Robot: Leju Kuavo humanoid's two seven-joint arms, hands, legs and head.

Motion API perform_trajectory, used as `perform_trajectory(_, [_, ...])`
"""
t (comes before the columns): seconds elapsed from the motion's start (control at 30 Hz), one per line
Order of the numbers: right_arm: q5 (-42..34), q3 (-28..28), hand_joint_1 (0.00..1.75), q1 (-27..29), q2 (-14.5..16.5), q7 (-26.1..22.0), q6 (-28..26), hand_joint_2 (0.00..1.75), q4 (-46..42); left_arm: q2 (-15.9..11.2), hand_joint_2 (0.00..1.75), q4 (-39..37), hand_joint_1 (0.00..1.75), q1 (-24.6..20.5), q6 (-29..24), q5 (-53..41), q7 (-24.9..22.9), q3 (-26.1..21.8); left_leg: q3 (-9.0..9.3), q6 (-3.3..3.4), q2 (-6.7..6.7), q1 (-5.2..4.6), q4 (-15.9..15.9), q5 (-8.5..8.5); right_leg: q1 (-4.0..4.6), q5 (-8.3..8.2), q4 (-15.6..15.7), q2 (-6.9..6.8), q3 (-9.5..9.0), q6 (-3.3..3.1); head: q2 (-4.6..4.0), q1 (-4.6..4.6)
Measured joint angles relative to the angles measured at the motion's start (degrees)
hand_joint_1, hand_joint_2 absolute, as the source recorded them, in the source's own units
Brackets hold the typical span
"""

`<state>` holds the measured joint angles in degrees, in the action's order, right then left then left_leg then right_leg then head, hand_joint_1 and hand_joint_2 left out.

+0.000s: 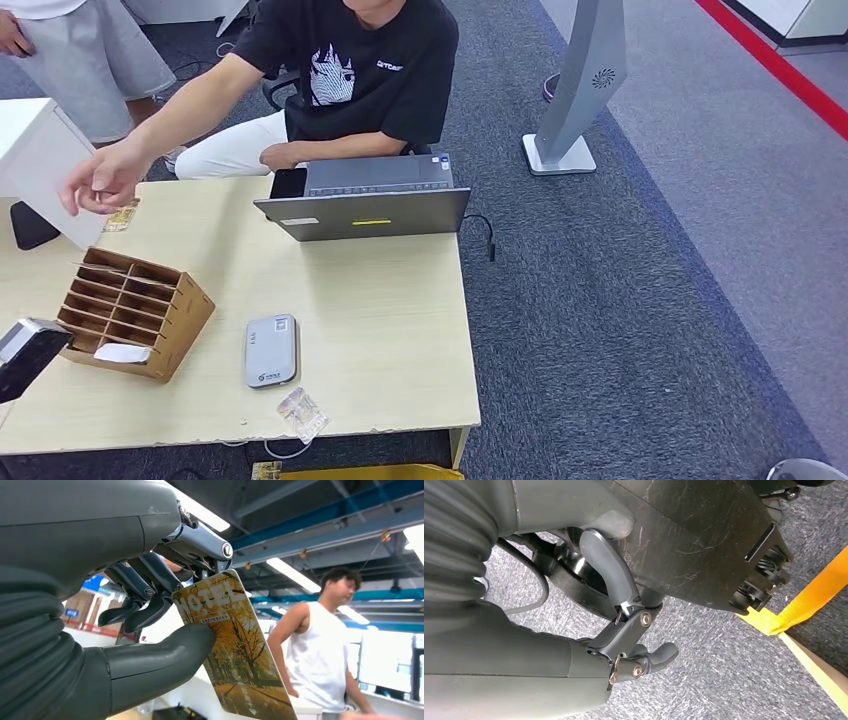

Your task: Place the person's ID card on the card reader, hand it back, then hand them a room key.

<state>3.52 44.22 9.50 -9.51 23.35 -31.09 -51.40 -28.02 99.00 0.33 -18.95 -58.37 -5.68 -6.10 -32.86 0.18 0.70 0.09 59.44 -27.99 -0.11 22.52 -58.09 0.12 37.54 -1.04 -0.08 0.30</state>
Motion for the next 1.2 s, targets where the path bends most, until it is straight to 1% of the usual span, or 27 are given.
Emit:
perform_trajectory(0.13, [0.9, 0.0, 0.00, -0.2, 0.0, 0.1, 0.3, 1.75, -0.1, 0.0, 1.75, -2.8, 1.75, -2.8, 1.8, 1.5, -1.3, -0.6, -0.02, -0.03, -0.03, 0.00, 0.0, 0.06, 0.00, -0.08, 0.0, -0.03, 0.00, 0.02, -0.01, 0.00])
perform_trajectory(0.27, [1.7, 0.0, 0.00, -0.6, 0.0, 0.0, 0.9, 1.75, -0.1, 0.0, 1.75, -7.5, 1.75, -6.7, 3.4, 1.7, -3.4, -0.6, -0.03, -0.05, -0.05, 0.00, 0.0, 0.14, 0.00, -0.19, 0.0, -0.04, 0.01, -0.04, -0.01, -0.01])
perform_trajectory(0.4, [1.8, 0.0, 0.00, -0.9, 0.0, -0.4, 1.2, 1.75, 0.0, 0.1, 1.75, -11.1, 1.75, -9.4, 3.9, 2.1, -3.8, -0.6, -0.03, -0.09, -0.03, 0.00, 0.0, 0.17, 0.00, -0.24, 0.0, -0.03, 0.04, -0.08, -0.01, 0.00])
perform_trajectory(0.77, [1.9, 0.0, 0.00, -1.2, 0.0, -0.9, 1.3, 1.75, 0.0, 0.3, 1.75, -12.7, 1.75, -12.4, 3.7, 0.9, -3.1, 0.6, -0.07, -0.09, 0.00, -0.01, 0.0, 0.19, 0.00, -0.26, 0.0, 0.00, 0.09, -0.07, -0.01, -0.01])
perform_trajectory(1.1, [2.0, 0.0, 0.00, -1.4, 0.0, -1.3, 1.5, 1.75, 0.2, 0.4, 1.75, -13.5, 1.75, -13.3, 3.4, 1.1, -2.9, 1.5, -0.07, -0.13, 0.09, 0.00, 0.0, 0.20, 0.00, -0.30, 0.0, 0.08, 0.13, -0.12, 0.01, -0.01])
perform_trajectory(1.2, [2.0, 0.0, 0.00, -1.4, 0.0, -1.3, 1.5, 1.75, 0.3, 0.5, 1.75, -13.6, 0.44, -13.4, 3.1, 1.5, -2.9, 1.7, -0.07, -0.14, 0.11, 0.00, 0.0, 0.20, 0.00, -0.31, 0.0, 0.09, 0.14, -0.13, -0.01, -0.01])
